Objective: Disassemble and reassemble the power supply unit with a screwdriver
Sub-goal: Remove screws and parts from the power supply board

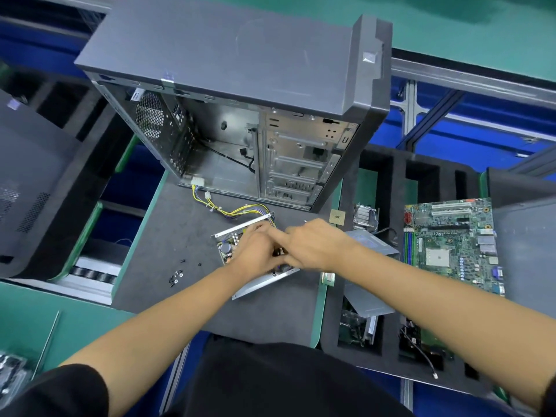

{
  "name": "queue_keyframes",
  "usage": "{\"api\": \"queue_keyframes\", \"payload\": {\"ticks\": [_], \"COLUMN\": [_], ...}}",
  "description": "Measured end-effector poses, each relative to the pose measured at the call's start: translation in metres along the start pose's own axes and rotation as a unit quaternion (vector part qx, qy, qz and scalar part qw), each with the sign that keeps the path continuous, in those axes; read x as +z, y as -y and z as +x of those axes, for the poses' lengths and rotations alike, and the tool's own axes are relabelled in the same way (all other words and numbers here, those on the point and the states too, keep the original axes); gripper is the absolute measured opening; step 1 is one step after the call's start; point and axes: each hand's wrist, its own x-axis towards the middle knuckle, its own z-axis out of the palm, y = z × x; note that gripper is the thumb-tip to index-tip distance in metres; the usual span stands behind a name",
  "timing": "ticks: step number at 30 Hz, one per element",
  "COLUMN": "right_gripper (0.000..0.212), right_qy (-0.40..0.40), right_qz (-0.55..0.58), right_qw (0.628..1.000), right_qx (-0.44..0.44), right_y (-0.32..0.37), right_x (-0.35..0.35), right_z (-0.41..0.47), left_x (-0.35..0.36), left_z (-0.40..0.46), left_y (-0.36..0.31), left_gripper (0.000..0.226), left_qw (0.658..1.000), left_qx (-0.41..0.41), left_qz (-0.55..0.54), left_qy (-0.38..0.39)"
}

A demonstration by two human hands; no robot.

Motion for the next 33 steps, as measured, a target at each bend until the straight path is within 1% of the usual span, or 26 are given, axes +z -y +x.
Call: {"api": "queue_keyframes", "payload": {"ticks": [1, 3, 4, 5, 6, 7, 8, 9, 11, 12, 14, 15, 16, 18, 19, 20, 21, 22, 23, 24, 25, 27, 28, 29, 31, 33], "right_gripper": [0.044, 0.041, 0.037, 0.029, 0.02, 0.018, 0.022, 0.029, 0.037, 0.039, 0.041, 0.041, 0.038, 0.031, 0.03, 0.028, 0.027, 0.029, 0.033, 0.036, 0.038, 0.04, 0.038, 0.033, 0.024, 0.017], "right_qy": [-0.008, -0.003, 0.017, 0.043, 0.061, 0.052, 0.038, 0.032, 0.034, 0.029, 0.008, -0.014, -0.033, -0.037, -0.024, -0.017, -0.015, -0.016, -0.007, 0.003, 0.014, -0.002, -0.022, -0.028, -0.001, 0.019], "right_qz": [-0.002, 0.015, 0.042, 0.063, 0.064, 0.047, 0.012, -0.016, -0.042, -0.045, -0.049, -0.048, -0.047, -0.046, -0.034, -0.016, -0.007, -0.017, -0.044, -0.062, -0.069, -0.054, -0.038, -0.028, -0.036, -0.031], "right_qw": [1.0, 0.998, 0.996, 0.994, 0.993, 0.995, 0.997, 0.998, 0.999, 0.998, 0.998, 0.999, 0.998, 0.995, 0.994, 0.994, 0.996, 0.998, 0.999, 0.998, 0.997, 0.998, 0.998, 0.996, 0.989, 0.993], "right_qx": [-0.016, -0.064, -0.08, -0.083, -0.079, -0.075, -0.071, -0.055, -0.001, 0.02, 0.03, 0.016, -0.007, -0.079, -0.105, -0.107, -0.087, -0.054, -0.024, -0.002, 0.008, -0.012, -0.042, -0.081, -0.143, -0.111], "right_y": [0.0, -0.003, -0.006, -0.009, -0.01, -0.012, -0.013, -0.013, -0.011, -0.011, -0.013, -0.015, -0.019, -0.027, -0.031, -0.032, -0.031, -0.029, -0.026, -0.024, -0.021, -0.019, -0.019, -0.021, -0.025, -0.026], "right_x": [0.0, -0.001, -0.002, -0.003, -0.003, -0.001, 0.001, 0.003, 0.006, 0.008, 0.009, 0.008, 0.006, 0.0, -0.001, -0.002, -0.001, -0.001, 0.001, 0.003, 0.005, 0.004, 0.003, 0.001, -0.005, -0.009], "right_z": [-0.002, -0.002, -0.002, -0.001, -0.001, 0.0, 0.002, 0.003, 0.006, 0.007, 0.005, 0.002, -0.001, -0.005, -0.006, -0.004, -0.001, 0.003, 0.006, 0.007, 0.008, 0.003, 0.0, -0.003, -0.004, 0.0], "left_x": [-0.002, -0.003, -0.004, -0.003, -0.002, -0.002, -0.003, -0.003, -0.006, -0.006, -0.005, -0.005, -0.007, -0.009, -0.011, -0.014, -0.018, -0.02, -0.022, -0.022, -0.021, -0.021, -0.023, -0.024, -0.028, -0.031], "left_z": [-0.001, -0.004, -0.005, -0.006, -0.005, -0.004, -0.003, -0.001, -0.001, 0.0, -0.001, -0.002, -0.003, -0.003, -0.003, -0.003, -0.003, -0.004, -0.003, -0.002, -0.001, 0.001, 0.0, -0.001, -0.003, -0.006], "left_y": [-0.002, -0.005, -0.006, -0.004, -0.002, 0.001, 0.001, 0.002, -0.002, -0.004, -0.011, -0.013, -0.014, -0.013, -0.013, -0.013, -0.015, -0.016, -0.018, -0.021, -0.023, -0.025, -0.024, -0.021, -0.015, -0.014], "left_gripper": [0.03, 0.008, 0.01, 0.016, 0.019, 0.017, 0.015, 0.017, 0.035, 0.037, 0.024, 0.016, 0.014, 0.026, 0.025, 0.02, 0.024, 0.036, 0.045, 0.047, 0.041, 0.022, 0.019, 0.026, 0.038, 0.036], "left_qw": [1.0, 0.997, 0.997, 0.997, 0.997, 0.998, 0.997, 0.994, 0.986, 0.982, 0.972, 0.97, 0.966, 0.962, 0.962, 0.959, 0.952, 0.946, 0.947, 0.953, 0.956, 0.957, 0.955, 0.953, 0.953, 0.945], "left_qx": [0.007, 0.051, 0.067, 0.072, 0.069, 0.062, 0.055, 0.047, 0.03, 0.024, -0.007, -0.033, -0.051, -0.055, -0.046, -0.04, -0.045, -0.057, -0.065, -0.066, -0.066, -0.067, -0.062, -0.054, -0.039, -0.033], "left_qz": [-0.022, -0.035, -0.028, -0.021, -0.016, -0.028, -0.055, -0.093, -0.166, -0.188, -0.231, -0.241, -0.255, -0.264, -0.263, -0.273, -0.292, -0.31, -0.309, -0.294, -0.286, -0.281, -0.285, -0.288, -0.286, -0.307], "left_qy": [-0.012, -0.033, -0.031, -0.021, -0.015, -0.007, 0.005, 0.005, -0.008, -0.023, -0.031, -0.022, -0.005, 0.036, 0.054, 0.068, 0.077, 0.076, 0.063, 0.044, 0.032, 0.041, 0.057, 0.071, 0.092, 0.103]}}
